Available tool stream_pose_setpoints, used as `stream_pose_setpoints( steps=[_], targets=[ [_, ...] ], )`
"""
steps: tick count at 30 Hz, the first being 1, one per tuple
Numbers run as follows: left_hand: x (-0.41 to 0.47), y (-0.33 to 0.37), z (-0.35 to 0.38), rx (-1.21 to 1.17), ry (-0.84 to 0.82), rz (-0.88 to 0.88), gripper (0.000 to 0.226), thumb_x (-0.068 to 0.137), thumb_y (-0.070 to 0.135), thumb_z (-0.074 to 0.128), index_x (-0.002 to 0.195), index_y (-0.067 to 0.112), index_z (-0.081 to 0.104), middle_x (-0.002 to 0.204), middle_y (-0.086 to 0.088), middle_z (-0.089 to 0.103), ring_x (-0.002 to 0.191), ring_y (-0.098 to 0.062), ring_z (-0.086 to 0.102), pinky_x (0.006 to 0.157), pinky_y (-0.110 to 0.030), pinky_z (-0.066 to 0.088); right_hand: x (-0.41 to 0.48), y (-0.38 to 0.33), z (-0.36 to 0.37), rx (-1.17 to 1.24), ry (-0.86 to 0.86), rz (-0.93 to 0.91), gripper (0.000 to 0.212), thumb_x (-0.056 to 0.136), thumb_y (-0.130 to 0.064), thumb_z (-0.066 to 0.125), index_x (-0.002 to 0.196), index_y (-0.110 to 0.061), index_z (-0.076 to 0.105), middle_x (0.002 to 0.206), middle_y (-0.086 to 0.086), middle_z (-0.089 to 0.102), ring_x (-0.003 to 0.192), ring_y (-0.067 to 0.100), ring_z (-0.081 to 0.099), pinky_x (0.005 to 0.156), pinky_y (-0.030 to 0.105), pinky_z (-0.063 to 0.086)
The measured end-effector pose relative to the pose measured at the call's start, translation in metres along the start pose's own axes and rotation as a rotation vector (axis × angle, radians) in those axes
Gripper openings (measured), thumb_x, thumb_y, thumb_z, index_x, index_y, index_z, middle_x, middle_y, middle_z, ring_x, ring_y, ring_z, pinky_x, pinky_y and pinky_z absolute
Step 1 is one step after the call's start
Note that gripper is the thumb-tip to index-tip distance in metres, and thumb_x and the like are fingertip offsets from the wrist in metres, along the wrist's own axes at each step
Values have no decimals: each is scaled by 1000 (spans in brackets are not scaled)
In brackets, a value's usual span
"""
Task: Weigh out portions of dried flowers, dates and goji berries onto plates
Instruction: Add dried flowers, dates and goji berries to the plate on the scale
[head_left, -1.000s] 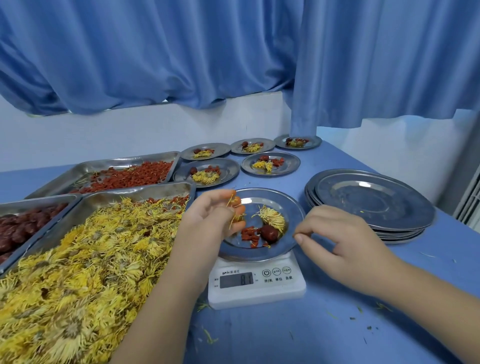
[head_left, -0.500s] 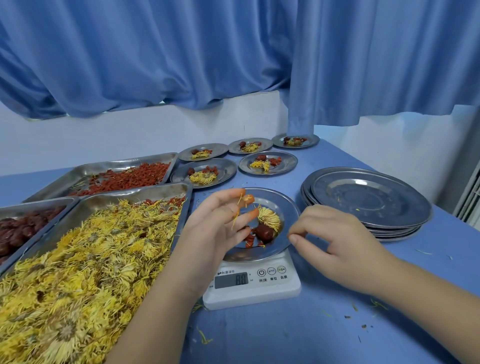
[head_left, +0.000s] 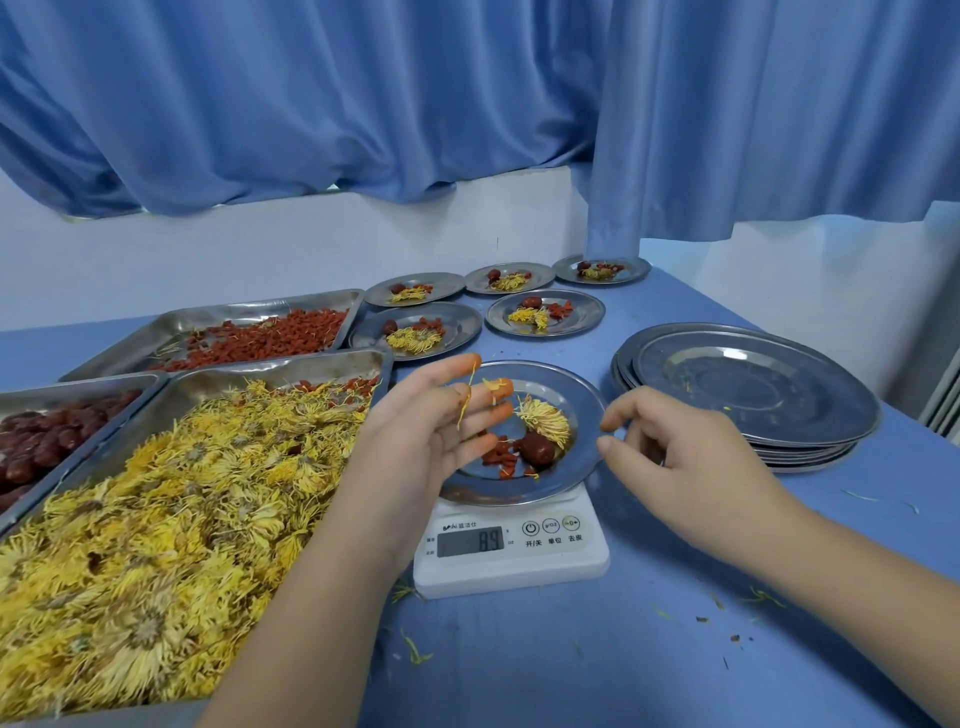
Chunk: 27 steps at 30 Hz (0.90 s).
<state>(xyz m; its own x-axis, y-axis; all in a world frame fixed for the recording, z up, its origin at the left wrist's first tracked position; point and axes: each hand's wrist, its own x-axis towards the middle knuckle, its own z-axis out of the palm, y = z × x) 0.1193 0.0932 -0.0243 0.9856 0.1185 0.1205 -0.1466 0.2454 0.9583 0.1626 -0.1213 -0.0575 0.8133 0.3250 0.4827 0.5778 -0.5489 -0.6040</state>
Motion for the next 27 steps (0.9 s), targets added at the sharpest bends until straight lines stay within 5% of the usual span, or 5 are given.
stream_pose_setpoints(
  steps=[7,12,19,27],
  targets=[
    [-2,-1,0,-139,-25,15,27,85,13,56,109,8,67,109,-9,72,106,-30,68,87,-44,58,-1,-2,3,-32,-28,-21,13,84,-26,62,78,-36,57,56,-11,57,53,8,51,51,15,38],
    [-3,0,-1,-103,-43,40,35,76,21,54,108,13,66,121,-11,67,105,-30,69,100,-43,48,-1,-2,3,-11,-18,9,12,84,-25,62,78,-34,58,55,-13,56,52,7,50,51,11,36],
    [-2,-3,-1,-231,-31,17,21,92,11,48,102,8,67,118,-16,60,113,-38,63,77,-40,60,-1,-3,3,-5,-33,19,14,85,-21,63,78,-33,59,53,-12,56,51,6,50,51,11,36],
    [0,1,-4,-189,-6,63,34,75,21,54,107,15,66,109,-4,71,107,-32,68,97,-45,51,-1,-4,2,7,-33,75,13,85,-24,62,76,-32,57,54,-8,58,49,7,51,49,14,38]
  ],
)
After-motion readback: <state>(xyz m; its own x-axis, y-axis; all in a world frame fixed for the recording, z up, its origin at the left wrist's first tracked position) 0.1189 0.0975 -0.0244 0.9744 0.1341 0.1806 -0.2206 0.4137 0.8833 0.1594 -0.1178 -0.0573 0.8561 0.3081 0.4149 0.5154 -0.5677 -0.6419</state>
